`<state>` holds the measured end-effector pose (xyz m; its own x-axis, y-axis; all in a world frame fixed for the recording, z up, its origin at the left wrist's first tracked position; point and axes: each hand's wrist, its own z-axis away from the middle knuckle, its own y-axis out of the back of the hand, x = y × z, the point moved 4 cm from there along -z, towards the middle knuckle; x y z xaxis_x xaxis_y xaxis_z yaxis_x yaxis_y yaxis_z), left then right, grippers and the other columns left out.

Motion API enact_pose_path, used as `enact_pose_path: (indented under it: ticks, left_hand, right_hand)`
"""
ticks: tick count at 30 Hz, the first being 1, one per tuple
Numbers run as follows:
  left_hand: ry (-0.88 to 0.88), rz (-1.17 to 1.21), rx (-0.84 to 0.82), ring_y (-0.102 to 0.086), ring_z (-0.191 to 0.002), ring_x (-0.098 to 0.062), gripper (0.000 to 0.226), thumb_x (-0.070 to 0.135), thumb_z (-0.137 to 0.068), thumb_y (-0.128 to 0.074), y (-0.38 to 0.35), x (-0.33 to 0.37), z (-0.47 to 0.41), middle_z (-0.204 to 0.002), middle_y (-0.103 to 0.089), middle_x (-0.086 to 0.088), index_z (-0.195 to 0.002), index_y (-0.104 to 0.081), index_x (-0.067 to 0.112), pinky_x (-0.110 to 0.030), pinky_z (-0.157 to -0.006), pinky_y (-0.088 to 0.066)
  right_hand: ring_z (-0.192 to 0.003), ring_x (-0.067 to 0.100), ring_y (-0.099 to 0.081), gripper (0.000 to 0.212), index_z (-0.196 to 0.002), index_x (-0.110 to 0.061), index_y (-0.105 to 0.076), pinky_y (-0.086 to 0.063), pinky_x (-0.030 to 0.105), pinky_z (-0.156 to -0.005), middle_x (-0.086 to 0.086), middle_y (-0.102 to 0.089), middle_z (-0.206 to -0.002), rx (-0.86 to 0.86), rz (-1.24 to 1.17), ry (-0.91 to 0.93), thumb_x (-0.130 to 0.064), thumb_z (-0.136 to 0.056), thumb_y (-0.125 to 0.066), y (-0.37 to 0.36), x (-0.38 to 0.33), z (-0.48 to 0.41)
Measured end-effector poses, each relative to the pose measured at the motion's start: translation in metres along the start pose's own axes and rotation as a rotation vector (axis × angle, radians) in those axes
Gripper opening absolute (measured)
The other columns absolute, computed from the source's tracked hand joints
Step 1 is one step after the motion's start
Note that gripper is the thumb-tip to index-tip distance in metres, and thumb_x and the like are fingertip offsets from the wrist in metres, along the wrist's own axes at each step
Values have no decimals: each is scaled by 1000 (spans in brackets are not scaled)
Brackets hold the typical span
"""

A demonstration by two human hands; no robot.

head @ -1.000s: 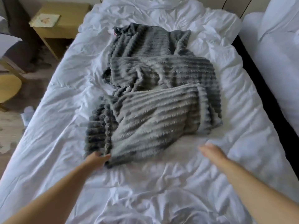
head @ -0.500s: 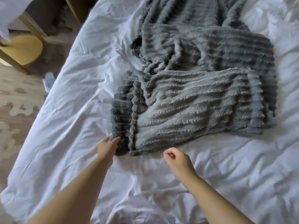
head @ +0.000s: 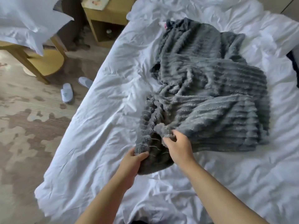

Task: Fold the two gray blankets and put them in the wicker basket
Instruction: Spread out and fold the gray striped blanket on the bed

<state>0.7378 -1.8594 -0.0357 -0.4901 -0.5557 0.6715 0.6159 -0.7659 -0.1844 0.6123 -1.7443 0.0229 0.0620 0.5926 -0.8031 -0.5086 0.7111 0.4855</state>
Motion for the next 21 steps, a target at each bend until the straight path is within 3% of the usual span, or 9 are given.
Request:
enact_pose_path:
  ticks: [2, 3, 6, 8, 11, 14, 17, 19, 21]
  left_hand:
    - [-38, -16, -112, -72, -86, -28, 20, 18, -79, -67, -21, 26, 25, -94, -75, -10, -98, -70, 23, -45, -78, -57]
    - [-52, -35, -162, -72, -87, -29, 20, 21, -77, -65, -30, 37, 36, -94, -74, -11, -95, -71, 23, -47, -79, -57]
    - [-88, -136, -186, -71, -87, -31, 22, 24, -75, -57, -46, 59, 60, -90, -74, -13, -90, -71, 18, -54, -79, -57]
    - [-76, -151, -178, -69, -92, -35, 24, 19, -79, -60, -48, 61, 70, -94, -73, -17, -100, -70, 11, -56, -82, -55]
    - [-27, -53, -198, -71, -80, -37, 21, 1, -89, -50, -52, 53, 81, -90, -72, -23, -102, -68, 1, -45, -63, -59]
    - [37, 108, -198, -71, -66, -30, 31, 11, -94, -41, -58, 41, 90, -82, -73, -18, -93, -71, 2, -32, -50, -54]
    - [32, 178, -236, -71, -67, -23, 46, 41, -97, -41, -61, 37, 99, -79, -73, -9, -92, -75, 10, -30, -52, -54]
    - [-4, 62, -231, -70, -70, -22, 44, 51, -87, -56, -59, 39, 109, -77, -72, -10, -91, -75, 12, -30, -56, -53]
    - [-32, -55, -201, -69, -68, -21, 40, 46, -82, -64, -56, 40, 118, -75, -70, -11, -90, -72, 8, -29, -55, -52]
  right_hand:
    - [-72, 3, -58, 19, -84, -16, -65, -41, 14, -60, -6, -65, -74, -99, -37, 153, -34, -79, -60, 11, -44, 28]
    - [-73, 5, -58, 21, -82, -14, -63, -42, 15, -62, -3, -65, -76, -172, 17, 217, -34, -80, -60, 11, -58, 42]
    - [-80, 16, -57, 22, -84, -9, -61, -45, 29, -75, 3, -63, -83, -303, 171, 258, -30, -88, -58, 7, -74, 66]
    - [-78, 18, -55, 24, -81, -9, -58, -45, 32, -74, 2, -60, -81, -287, 171, 237, -30, -91, -56, 12, -74, 73]
    - [-79, 16, -52, 23, -83, -8, -57, -43, 29, -75, 0, -54, -84, -234, 214, 260, -30, -92, -56, 20, -66, 85]
    - [-83, 16, -51, 16, -94, -4, -61, -38, 19, -74, 2, -48, -94, -176, 196, 236, -18, -92, -53, 29, -51, 96]
    - [-97, 15, -49, 35, -112, -7, -60, -32, 2, -78, 2, -43, -108, -201, 217, 236, 3, -86, -39, 29, -40, 110]
    - [-96, 15, -48, 39, -109, -5, -57, -30, 3, -78, 3, -44, -106, -208, 265, 336, 6, -79, -36, 22, -39, 121]
    - [-92, 17, -50, 34, -101, -4, -57, -34, 11, -78, 4, -47, -101, -159, 267, 424, 5, -74, -39, 18, -40, 133]
